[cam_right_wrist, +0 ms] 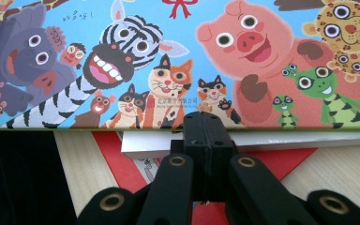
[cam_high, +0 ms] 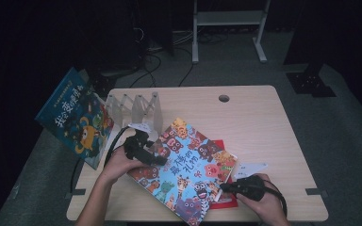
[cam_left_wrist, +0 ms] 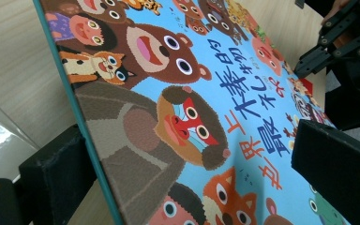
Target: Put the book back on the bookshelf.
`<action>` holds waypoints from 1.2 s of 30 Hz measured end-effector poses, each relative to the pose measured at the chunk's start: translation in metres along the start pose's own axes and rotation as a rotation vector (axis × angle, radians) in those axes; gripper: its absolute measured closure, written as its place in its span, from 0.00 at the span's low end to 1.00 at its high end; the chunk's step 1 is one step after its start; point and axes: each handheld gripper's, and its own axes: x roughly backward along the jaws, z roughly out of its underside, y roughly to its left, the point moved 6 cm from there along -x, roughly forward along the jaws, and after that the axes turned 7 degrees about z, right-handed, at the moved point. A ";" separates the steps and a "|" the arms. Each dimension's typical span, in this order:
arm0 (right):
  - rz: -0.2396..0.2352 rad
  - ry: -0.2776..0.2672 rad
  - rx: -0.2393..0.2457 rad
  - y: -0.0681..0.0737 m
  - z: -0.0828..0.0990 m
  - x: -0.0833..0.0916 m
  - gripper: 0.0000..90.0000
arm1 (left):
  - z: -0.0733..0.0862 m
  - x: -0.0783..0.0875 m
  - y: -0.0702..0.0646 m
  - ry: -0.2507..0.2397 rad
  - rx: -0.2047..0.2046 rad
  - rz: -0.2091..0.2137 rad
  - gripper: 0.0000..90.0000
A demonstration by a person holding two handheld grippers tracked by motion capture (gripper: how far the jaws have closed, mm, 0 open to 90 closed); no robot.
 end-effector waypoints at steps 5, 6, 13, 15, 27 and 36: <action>-0.010 0.011 -0.008 -0.001 -0.001 0.000 0.99 | -0.007 0.005 -0.004 -0.017 -0.008 0.009 0.06; -0.011 0.013 -0.007 -0.001 -0.002 0.000 0.99 | -0.009 0.006 -0.005 -0.010 -0.011 0.002 0.06; -0.019 0.030 -0.002 -0.002 -0.006 -0.003 0.99 | -0.018 0.013 -0.003 0.002 0.006 -0.018 0.13; -0.018 0.032 0.007 -0.002 -0.007 -0.004 0.99 | -0.021 0.015 -0.004 0.004 0.012 -0.023 0.15; -0.011 0.025 0.032 -0.003 -0.015 -0.012 0.99 | -0.040 0.033 -0.007 0.017 0.031 -0.073 0.41; -0.002 0.012 0.051 -0.003 -0.023 -0.021 0.99 | -0.054 0.041 -0.012 0.020 0.039 -0.069 0.53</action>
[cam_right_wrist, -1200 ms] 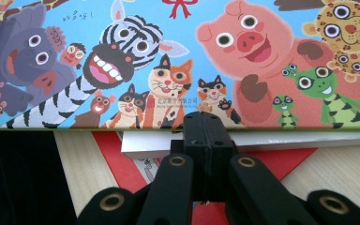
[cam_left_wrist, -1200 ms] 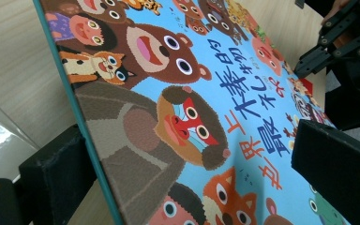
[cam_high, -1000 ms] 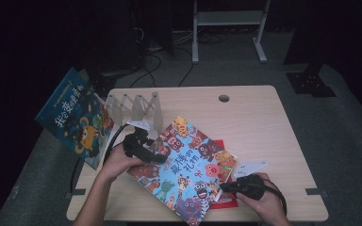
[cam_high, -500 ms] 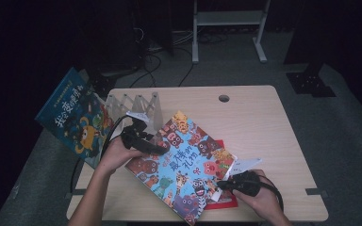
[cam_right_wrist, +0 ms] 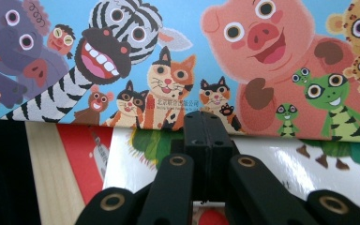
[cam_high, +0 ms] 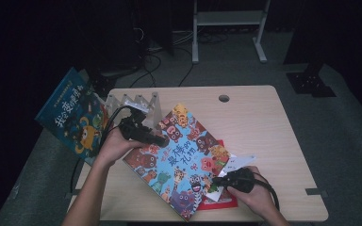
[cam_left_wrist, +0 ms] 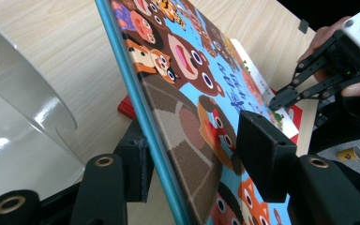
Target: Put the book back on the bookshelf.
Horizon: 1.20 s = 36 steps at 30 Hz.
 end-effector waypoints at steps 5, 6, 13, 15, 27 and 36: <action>0.013 -0.008 0.015 0.002 -0.006 -0.006 0.99 | -0.007 0.006 -0.001 0.006 -0.008 -0.008 0.56; 0.014 -0.010 0.016 0.002 -0.007 -0.007 0.99 | -0.009 0.007 -0.002 0.006 -0.007 -0.009 0.57; 0.002 -0.029 0.007 0.004 -0.013 -0.015 0.99 | -0.021 0.014 -0.003 0.025 -0.006 -0.021 0.62; 0.004 -0.030 0.010 0.005 -0.015 -0.017 0.99 | -0.025 0.016 -0.003 0.028 -0.004 -0.015 0.63; -0.013 -0.043 -0.021 0.006 -0.026 -0.029 0.99 | -0.051 0.024 -0.014 0.041 -0.029 -0.017 0.72; -0.008 -0.054 -0.019 0.005 -0.035 -0.039 0.99 | -0.058 0.033 -0.022 0.060 -0.030 -0.022 0.77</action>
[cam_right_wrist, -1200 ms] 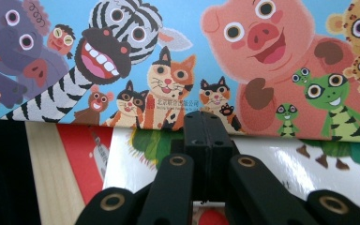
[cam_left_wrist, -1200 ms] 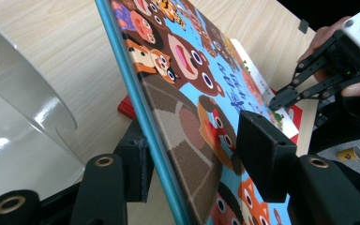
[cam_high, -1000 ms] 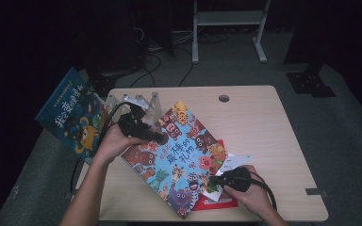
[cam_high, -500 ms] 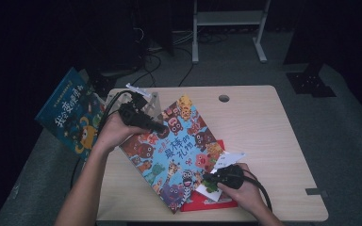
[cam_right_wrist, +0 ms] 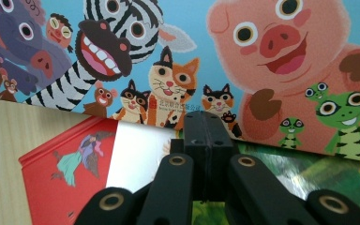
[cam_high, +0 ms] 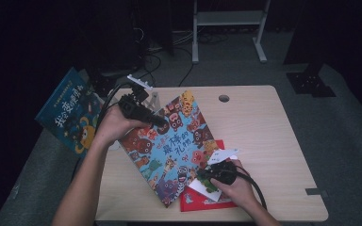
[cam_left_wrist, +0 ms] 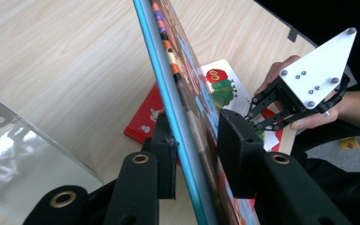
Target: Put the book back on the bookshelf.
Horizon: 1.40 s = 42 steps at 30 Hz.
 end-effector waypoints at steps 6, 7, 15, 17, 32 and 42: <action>0.019 -0.032 -0.016 -0.007 0.000 0.002 0.87 | -0.001 0.002 -0.002 0.005 0.017 0.022 0.79; 0.033 -0.038 -0.028 -0.013 0.001 0.004 0.85 | -0.002 0.003 -0.004 0.004 0.019 0.036 0.80; 0.265 -0.093 -0.148 -0.081 0.014 0.032 0.59 | -0.011 0.001 -0.018 0.036 -0.011 0.050 0.83; 0.307 -0.108 -0.179 -0.099 0.020 0.038 0.55 | -0.014 0.000 -0.020 0.041 -0.016 0.049 0.84; 0.521 -0.068 -0.309 -0.187 0.045 0.041 0.34 | -0.029 0.001 -0.040 0.102 -0.049 0.041 0.89; 0.559 0.012 -0.318 -0.197 0.057 0.034 0.25 | -0.031 0.008 -0.046 0.137 -0.083 -0.035 0.90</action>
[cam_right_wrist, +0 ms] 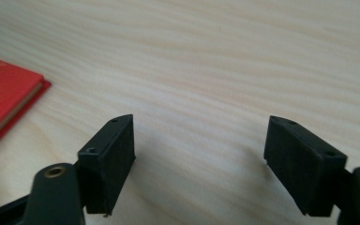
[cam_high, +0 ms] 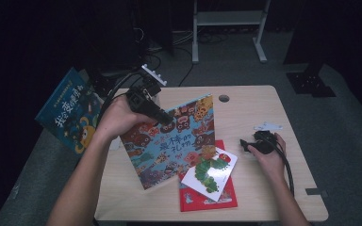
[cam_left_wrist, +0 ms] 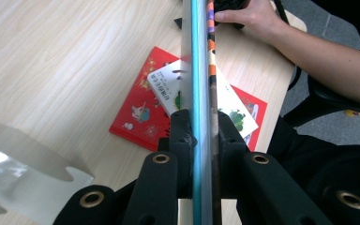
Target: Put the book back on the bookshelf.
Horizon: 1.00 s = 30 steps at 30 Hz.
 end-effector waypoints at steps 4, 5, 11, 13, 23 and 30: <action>-0.008 0.015 -0.029 -0.001 0.001 0.000 0.22 | 0.003 0.004 0.000 0.004 0.000 -0.024 0.90; -0.008 0.015 -0.029 -0.001 0.001 0.000 0.22 | 0.004 0.005 0.000 0.007 0.000 -0.029 0.90; -0.010 0.015 -0.028 -0.002 0.001 0.000 0.22 | 0.012 0.014 0.001 0.007 0.016 -0.036 0.90; -0.009 0.016 -0.029 -0.003 0.001 -0.001 0.21 | 0.015 0.018 0.002 0.001 0.022 -0.041 0.90; -0.009 0.019 -0.030 -0.004 0.001 -0.001 0.20 | 0.039 0.040 0.008 -0.036 0.075 -0.077 0.90; -0.009 0.019 -0.030 -0.004 0.001 -0.001 0.20 | 0.064 0.057 0.010 -0.062 0.128 -0.102 0.90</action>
